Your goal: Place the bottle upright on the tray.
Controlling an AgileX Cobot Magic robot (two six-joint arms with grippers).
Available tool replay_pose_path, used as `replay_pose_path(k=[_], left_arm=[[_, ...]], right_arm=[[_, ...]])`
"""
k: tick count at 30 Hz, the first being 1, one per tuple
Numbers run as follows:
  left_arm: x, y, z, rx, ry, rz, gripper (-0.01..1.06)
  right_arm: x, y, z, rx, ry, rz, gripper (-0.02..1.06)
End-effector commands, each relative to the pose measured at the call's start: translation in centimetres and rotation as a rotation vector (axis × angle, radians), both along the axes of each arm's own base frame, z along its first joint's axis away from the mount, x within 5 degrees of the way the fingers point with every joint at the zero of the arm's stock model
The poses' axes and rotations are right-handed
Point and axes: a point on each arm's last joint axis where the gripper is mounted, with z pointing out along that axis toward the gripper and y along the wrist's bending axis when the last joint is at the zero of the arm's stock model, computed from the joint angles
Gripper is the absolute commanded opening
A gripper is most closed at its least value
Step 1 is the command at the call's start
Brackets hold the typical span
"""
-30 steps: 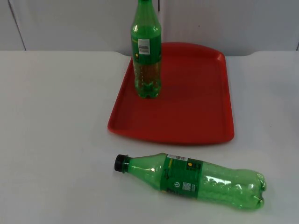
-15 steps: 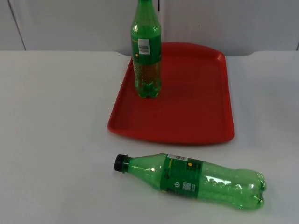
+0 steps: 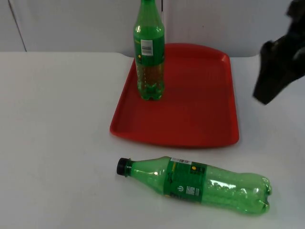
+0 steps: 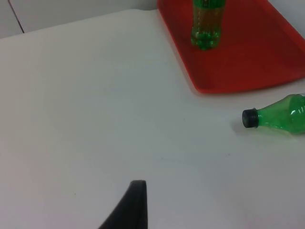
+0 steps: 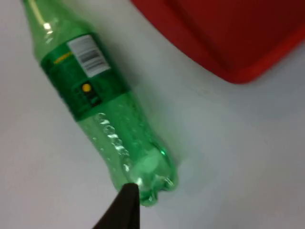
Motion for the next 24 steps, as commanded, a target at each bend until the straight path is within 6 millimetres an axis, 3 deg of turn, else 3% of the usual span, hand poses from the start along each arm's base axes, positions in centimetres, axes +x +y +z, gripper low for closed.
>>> replay_pose_path(k=[1, 2, 4, 7, 11, 17, 24], left_arm=[[0.1, 0.0, -0.1, -0.003, -0.008, -0.004, 1.05], [0.1, 0.0, -0.1, -0.003, -0.008, -0.004, 1.05], [0.1, 0.0, -0.1, -0.003, -0.008, -0.004, 1.05], [0.1, 0.0, -0.1, -0.003, -0.008, -0.004, 1.05], [0.1, 0.0, -0.1, -0.003, -0.008, -0.004, 1.05], [0.1, 0.0, -0.1, -0.003, -0.008, -0.004, 1.05], [0.1, 0.0, -0.1, -0.003, -0.008, -0.004, 1.05]], right_arm=[[0.0, 2.4, -0.7, -0.013, -0.007, 0.117, 1.05], [0.0, 2.4, -0.7, -0.013, -0.007, 0.117, 1.05], [0.0, 4.6, -1.5, -0.046, -0.014, 0.199, 1.05], [-0.1, 5.9, -2.2, -0.079, -0.021, 0.245, 1.05], [-0.7, 9.3, -3.9, -0.138, -0.032, 0.429, 1.05], [-1.7, 11.8, -5.9, -0.16, -0.021, 0.559, 1.05], [-2.3, 13.4, -8.1, -0.169, 0.0, 0.579, 1.05]])
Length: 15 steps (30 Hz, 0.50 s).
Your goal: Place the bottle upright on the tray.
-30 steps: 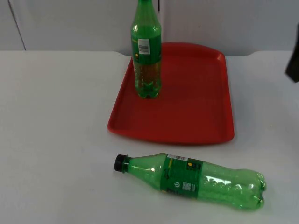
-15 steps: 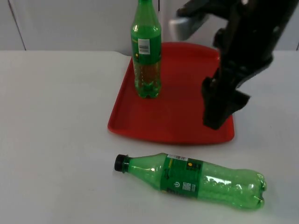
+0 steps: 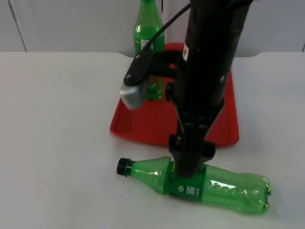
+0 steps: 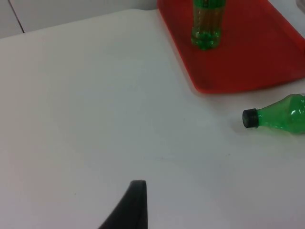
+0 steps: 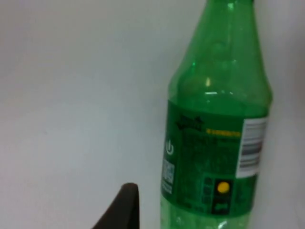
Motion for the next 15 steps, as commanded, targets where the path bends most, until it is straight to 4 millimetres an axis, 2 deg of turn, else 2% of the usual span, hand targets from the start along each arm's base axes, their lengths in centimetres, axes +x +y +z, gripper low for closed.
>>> replay_pose_path(k=[1, 15], left_arm=[[0.1, 0.0, -0.1, -0.003, -0.008, -0.004, 1.05], [0.1, 0.0, -0.1, -0.003, -0.008, -0.004, 1.05]], right_arm=[[0.0, 0.5, -0.3, 0.01, -0.011, -0.002, 1.05], [0.6, 1.3, -3.0, 0.026, -0.013, -0.07, 1.05]])
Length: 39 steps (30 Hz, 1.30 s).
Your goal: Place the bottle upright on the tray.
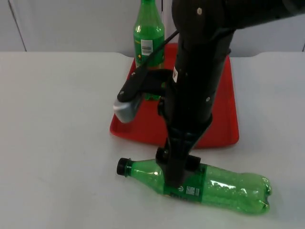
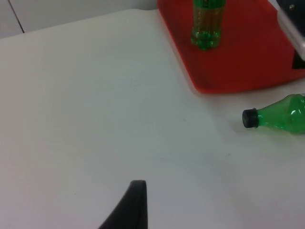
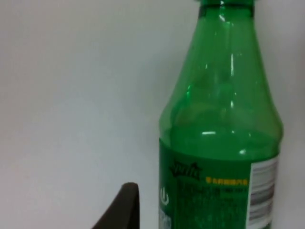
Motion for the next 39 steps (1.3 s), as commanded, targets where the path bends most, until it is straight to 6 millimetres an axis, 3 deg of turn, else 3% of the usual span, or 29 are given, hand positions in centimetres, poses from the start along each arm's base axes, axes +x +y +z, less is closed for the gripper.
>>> replay_pose_path(k=[1, 11, 24, 39], left_arm=[[0.1, 0.0, -0.1, -0.003, -0.008, -0.004, 1.05], [0.1, 0.0, -0.1, -0.003, -0.008, -0.004, 1.05], [0.1, 0.0, -0.1, -0.001, -0.009, -0.003, 1.05], [0.1, 0.0, -0.1, -0.001, -0.009, -0.003, 1.05]], right_arm=[[0.0, 0.4, -0.4, 0.01, -0.006, 0.002, 1.05], [-0.1, 0.9, -3.0, -0.008, 0.013, -0.008, 0.95], [-1.3, 0.9, -5.4, 0.034, -0.034, 0.005, 0.95], [-1.5, 0.7, -6.6, 0.035, -0.035, 0.003, 0.9]])
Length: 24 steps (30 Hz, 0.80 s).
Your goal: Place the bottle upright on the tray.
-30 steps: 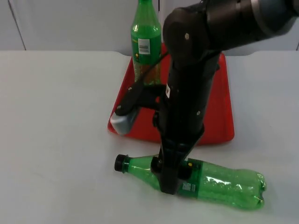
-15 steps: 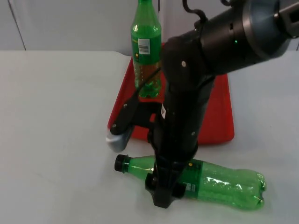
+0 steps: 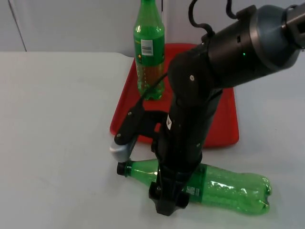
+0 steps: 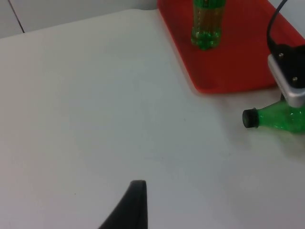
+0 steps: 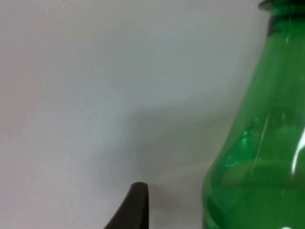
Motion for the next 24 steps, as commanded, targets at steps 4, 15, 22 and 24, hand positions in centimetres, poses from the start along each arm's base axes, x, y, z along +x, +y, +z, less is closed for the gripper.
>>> replay_pose_path(k=[4, 15, 22, 24], left_arm=[[0.06, 0.01, -0.05, -0.002, -0.008, -0.004, 1.05], [0.06, 0.01, -0.05, -0.002, -0.008, -0.004, 1.05], [0.06, 0.01, -0.05, -0.002, -0.008, -0.004, 1.05], [0.06, 0.01, -0.05, -0.002, -0.008, -0.004, 1.05]], right_arm=[[-0.16, 0.06, -1.26, -0.016, 0.017, -0.01, 0.89], [-0.29, -0.08, -1.51, -0.033, 0.034, -0.016, 0.52], [-0.39, -0.44, -1.55, -0.074, 0.043, 0.003, 0.0], [-0.58, -0.64, -1.56, -0.096, 0.063, 0.003, 0.0]])
